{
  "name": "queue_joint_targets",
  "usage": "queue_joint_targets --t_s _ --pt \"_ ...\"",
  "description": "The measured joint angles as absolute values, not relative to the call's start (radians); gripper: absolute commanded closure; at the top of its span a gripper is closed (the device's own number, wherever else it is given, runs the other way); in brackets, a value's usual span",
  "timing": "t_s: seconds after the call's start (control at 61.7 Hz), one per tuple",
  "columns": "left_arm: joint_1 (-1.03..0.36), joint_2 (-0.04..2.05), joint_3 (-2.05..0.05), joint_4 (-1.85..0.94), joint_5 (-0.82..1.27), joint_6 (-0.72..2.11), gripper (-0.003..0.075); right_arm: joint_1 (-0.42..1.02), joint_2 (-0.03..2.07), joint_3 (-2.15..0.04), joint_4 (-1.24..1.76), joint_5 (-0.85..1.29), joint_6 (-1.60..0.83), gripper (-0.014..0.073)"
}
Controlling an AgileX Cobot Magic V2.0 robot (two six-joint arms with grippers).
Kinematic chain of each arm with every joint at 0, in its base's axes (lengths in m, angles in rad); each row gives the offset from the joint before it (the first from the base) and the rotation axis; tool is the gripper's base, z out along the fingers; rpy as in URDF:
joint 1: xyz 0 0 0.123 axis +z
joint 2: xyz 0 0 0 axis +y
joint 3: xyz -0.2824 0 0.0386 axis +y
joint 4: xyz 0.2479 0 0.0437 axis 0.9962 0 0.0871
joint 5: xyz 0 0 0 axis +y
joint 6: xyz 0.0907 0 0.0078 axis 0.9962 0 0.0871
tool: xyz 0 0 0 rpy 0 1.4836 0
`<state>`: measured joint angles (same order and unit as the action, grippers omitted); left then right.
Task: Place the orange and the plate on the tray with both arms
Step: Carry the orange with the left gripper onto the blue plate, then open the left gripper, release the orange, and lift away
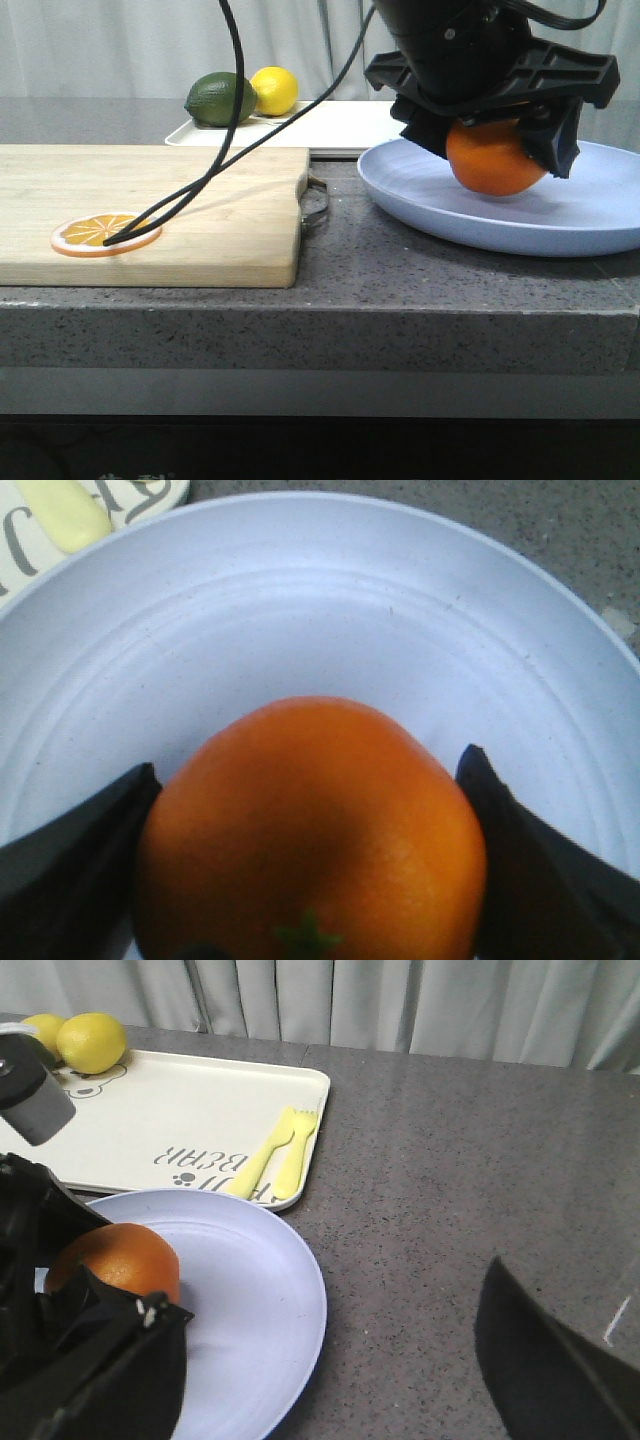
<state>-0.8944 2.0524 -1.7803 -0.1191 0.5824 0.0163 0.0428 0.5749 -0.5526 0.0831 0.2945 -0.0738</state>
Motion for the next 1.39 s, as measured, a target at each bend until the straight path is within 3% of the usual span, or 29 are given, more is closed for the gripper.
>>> queue_joint_targets --t_s 0.081,0.519,0.665,0.908,1.135,1.394 --pt "-0.895 2.052 -1.78 -0.119 0.581 0.016 0.0136 0.043 0.575 -0.553 0.083 0.294 -0.074 -0.0008" --pt "-0.895 2.052 -1.809 -0.113 0.587 0.016 0.016 0.043 0.575 -0.553 0.083 0.294 -0.074 -0.0008" --pt "-0.895 2.034 -1.887 -0.097 0.669 0.016 0.031 0.043 0.575 -0.553 0.083 0.294 -0.074 -0.0008" --pt "-0.895 2.003 -1.96 -0.093 0.774 0.016 0.0725 0.043 0.575 -0.553 0.083 0.294 -0.074 -0.0008" --pt "-0.895 2.003 -1.962 -0.091 0.878 0.016 0.0738 0.043 0.575 -0.553 0.083 0.294 -0.074 -0.0008" --pt "-0.895 2.003 -1.998 -0.078 1.137 0.016 0.0738 0.043 0.575 -0.553 0.083 0.294 -0.074 -0.0008"
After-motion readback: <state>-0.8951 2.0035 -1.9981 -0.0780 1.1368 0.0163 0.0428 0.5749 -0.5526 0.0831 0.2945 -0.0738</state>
